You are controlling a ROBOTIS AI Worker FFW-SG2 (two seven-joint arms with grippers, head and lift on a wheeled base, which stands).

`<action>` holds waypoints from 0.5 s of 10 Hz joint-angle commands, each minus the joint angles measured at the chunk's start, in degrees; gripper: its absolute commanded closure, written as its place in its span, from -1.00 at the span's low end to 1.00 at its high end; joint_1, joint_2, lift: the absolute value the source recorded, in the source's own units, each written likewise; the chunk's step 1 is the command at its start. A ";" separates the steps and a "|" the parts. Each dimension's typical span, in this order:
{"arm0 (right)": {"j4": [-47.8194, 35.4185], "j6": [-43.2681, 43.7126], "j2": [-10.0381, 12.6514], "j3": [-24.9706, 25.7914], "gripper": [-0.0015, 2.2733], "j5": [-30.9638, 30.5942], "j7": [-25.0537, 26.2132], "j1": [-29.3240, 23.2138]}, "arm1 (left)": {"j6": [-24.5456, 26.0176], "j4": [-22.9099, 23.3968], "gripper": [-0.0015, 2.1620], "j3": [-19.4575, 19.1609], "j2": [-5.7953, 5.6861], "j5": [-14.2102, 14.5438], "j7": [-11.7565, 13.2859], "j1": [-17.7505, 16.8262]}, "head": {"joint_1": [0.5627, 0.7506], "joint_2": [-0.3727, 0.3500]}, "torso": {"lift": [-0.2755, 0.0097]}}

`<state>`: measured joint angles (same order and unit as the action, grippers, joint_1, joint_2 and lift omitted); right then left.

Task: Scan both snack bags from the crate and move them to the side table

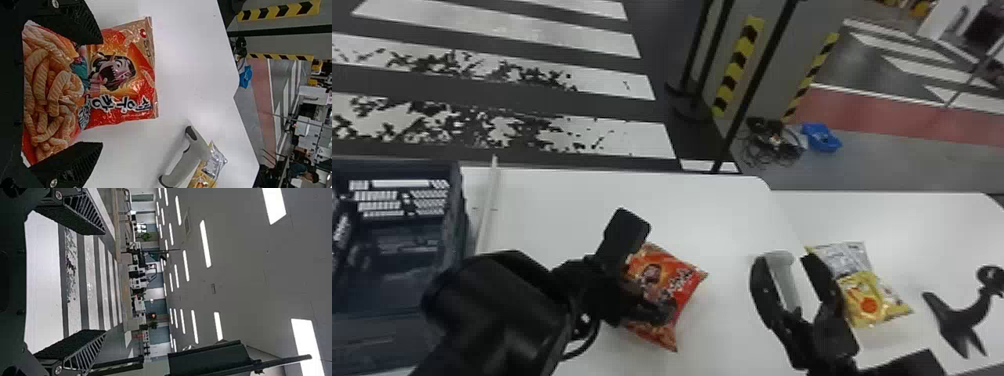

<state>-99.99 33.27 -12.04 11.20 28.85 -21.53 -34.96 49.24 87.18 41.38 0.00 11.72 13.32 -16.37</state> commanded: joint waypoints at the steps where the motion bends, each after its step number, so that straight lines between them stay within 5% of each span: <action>1: 0.06 -0.01 -0.09 -0.04 -0.91 -0.02 -0.01 -0.02 | 5.39 5.46 -0.98 -0.60 0.15 -3.02 -0.40 1.51 | 0.41 -0.94 | 0.26; 5: 0.15 -0.18 -0.44 0.05 -0.91 -0.02 -0.10 -0.11 | 7.50 11.70 -0.98 -1.56 0.15 -7.15 -2.42 3.97 | 0.41 -0.94 | 0.26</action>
<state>-99.84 33.09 -12.42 11.20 28.81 -21.60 -34.98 56.71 98.40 39.96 0.00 5.35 10.90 -12.61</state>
